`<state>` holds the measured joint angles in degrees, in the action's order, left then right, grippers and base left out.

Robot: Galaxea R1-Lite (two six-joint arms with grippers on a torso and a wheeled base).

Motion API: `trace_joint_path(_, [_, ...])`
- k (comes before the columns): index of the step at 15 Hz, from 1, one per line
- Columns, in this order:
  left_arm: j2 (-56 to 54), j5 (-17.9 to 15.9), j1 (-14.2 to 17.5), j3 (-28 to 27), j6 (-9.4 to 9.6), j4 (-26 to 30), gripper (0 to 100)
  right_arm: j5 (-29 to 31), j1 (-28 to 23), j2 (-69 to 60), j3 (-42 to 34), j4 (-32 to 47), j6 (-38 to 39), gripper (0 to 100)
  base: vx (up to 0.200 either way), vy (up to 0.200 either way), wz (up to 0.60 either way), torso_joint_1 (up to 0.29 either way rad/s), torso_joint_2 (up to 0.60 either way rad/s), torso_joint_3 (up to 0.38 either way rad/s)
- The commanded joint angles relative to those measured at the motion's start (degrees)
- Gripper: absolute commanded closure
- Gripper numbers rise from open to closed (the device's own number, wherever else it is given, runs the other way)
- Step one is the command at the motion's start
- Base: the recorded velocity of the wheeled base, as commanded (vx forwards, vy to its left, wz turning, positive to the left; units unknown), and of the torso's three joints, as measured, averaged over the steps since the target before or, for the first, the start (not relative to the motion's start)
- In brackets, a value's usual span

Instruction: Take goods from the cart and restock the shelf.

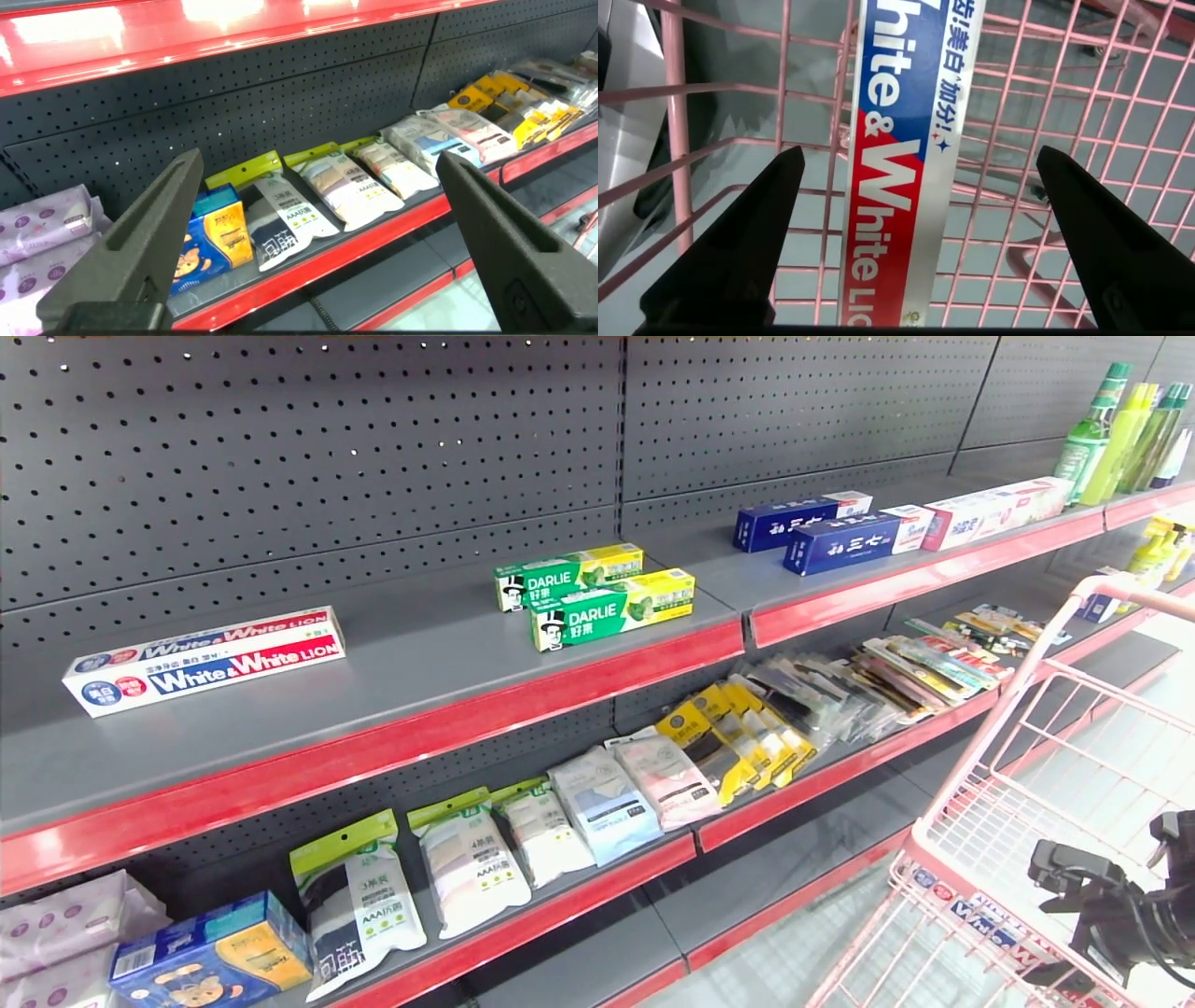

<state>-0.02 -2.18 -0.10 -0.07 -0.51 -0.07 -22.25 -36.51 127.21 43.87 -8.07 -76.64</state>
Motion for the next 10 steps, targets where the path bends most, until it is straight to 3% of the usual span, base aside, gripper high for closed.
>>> trace_joint_path(1, [0.02, -0.02, 0.01, -0.01, -0.02, -0.01, 0, 0.01, 0.04, 0.32, -0.02, -0.02, 0.00, 0, 0.000, 0.000, 0.00, 0.000, 0.00, 0.000])
trace_joint_path(10, [0.02, -0.02, 0.01, -0.01, -0.02, -0.01, 0, 0.54, 0.12, 0.76, -0.02, -0.02, 0.09, 0, 0.000, 0.000, 0.00, 0.000, 0.00, 0.000])
